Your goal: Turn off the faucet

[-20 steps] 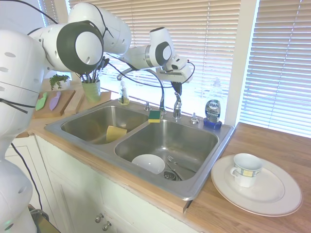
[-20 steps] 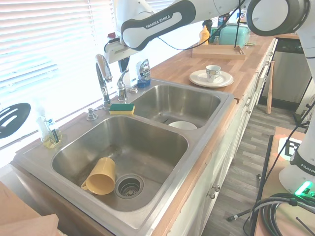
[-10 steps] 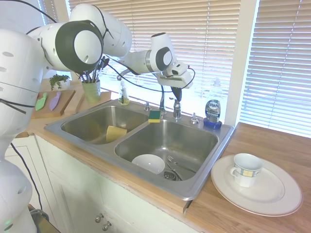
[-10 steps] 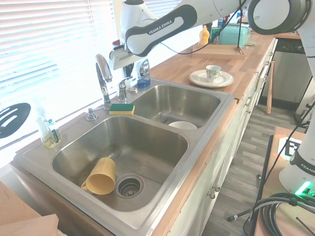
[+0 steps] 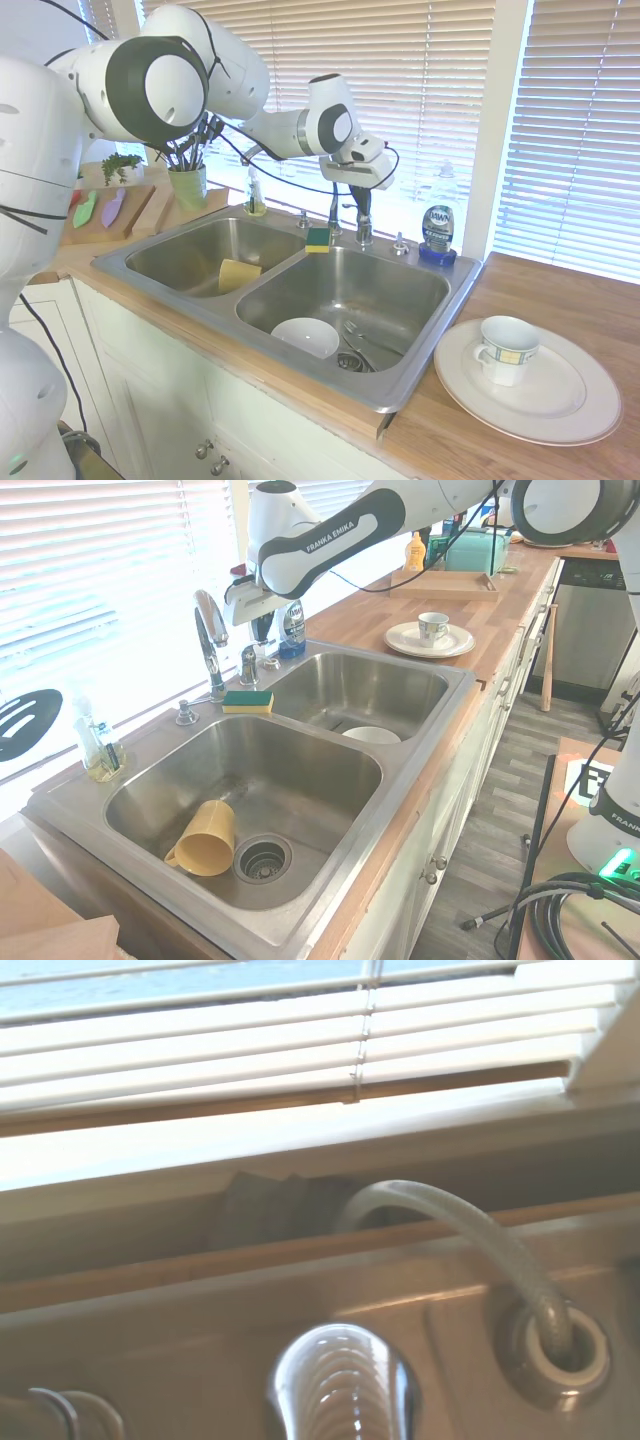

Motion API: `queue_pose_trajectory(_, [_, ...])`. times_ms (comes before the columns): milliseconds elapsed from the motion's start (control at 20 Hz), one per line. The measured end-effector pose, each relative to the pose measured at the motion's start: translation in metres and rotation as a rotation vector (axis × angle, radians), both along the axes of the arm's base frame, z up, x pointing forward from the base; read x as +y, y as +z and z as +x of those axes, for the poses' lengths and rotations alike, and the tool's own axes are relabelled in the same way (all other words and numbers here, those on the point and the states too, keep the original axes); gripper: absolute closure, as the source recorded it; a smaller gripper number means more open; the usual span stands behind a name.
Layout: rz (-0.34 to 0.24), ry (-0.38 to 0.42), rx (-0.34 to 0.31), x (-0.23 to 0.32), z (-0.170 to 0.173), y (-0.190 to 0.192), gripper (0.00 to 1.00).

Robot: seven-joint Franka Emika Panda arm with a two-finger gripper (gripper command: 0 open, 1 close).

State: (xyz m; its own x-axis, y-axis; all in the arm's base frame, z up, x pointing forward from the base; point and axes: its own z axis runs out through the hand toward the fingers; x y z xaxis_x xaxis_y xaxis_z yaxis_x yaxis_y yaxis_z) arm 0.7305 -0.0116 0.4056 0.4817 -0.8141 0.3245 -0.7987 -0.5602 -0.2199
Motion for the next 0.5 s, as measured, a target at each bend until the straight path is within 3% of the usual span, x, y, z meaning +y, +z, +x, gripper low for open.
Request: queue_pose_trajectory(500, [-0.013, 0.011, 0.026, 0.003, -0.006, -0.015, 1.00])
